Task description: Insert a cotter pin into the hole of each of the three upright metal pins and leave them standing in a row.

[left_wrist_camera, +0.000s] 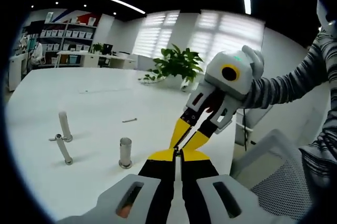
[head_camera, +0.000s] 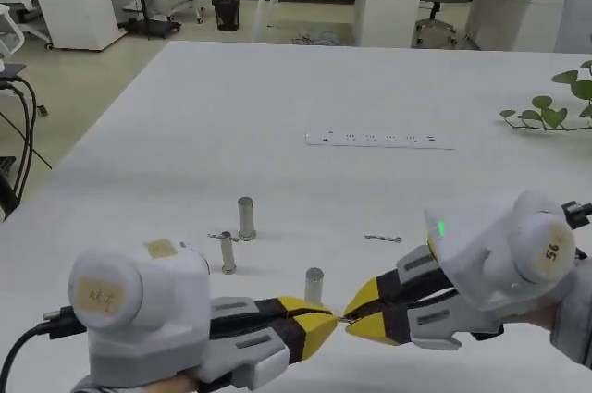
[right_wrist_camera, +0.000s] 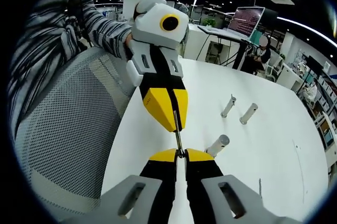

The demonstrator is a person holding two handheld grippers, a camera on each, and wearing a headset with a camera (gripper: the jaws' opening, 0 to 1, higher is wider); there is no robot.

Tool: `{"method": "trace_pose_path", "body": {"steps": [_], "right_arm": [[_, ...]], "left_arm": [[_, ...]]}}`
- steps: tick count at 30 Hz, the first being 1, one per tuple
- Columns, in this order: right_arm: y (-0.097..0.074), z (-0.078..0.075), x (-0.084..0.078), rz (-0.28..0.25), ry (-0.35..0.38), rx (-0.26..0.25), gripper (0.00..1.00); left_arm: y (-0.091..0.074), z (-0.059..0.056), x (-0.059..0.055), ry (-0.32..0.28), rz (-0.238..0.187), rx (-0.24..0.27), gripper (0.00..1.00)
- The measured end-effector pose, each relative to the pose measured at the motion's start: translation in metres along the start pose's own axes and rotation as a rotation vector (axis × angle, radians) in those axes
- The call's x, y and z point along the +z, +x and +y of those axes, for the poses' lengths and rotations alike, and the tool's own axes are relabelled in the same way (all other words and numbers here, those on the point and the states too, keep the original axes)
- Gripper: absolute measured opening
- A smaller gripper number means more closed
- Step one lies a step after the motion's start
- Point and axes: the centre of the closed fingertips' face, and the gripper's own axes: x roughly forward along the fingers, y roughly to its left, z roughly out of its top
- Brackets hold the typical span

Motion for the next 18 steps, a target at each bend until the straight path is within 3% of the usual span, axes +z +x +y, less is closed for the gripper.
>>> {"method": "trace_pose_path", "body": {"steps": [10, 15, 18], "right_arm": [[-0.002, -0.001, -0.002, 0.008, -0.007, -0.003, 0.00], [-0.002, 0.000, -0.004, 0.025, -0.037, -0.007, 0.00], [-0.003, -0.005, -0.004, 0.026, -0.036, -0.034, 0.00]], "left_arm": [[0.002, 0.001, -0.005, 0.034, 0.025, 0.009, 0.00], [0.003, 0.007, -0.005, 0.040, 0.026, 0.036, 0.01], [0.003, 0.012, -0.006, 0.051, 0.033, 0.058, 0.00]]}}
